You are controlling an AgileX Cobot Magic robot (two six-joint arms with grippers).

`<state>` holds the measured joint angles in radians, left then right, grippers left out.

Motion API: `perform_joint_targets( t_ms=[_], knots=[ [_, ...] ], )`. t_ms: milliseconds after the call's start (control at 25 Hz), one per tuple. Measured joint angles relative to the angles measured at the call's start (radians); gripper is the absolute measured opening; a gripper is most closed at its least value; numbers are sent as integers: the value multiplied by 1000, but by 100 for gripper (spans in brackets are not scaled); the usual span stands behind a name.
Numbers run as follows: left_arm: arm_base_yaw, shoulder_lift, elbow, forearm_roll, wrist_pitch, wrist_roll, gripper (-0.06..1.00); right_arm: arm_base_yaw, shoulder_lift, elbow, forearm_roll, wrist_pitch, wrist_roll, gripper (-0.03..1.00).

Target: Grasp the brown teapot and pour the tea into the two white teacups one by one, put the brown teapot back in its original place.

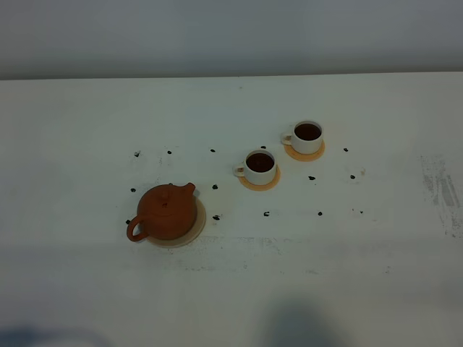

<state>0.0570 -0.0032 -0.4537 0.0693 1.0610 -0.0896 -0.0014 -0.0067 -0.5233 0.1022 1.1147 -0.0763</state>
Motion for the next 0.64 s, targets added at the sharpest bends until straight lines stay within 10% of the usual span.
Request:
perform_joint_targets(
  t_ms=[640],
  knots=[
    [0,1,0,0,0,2,54,38,0,0,2,0,0,50]
  ],
)
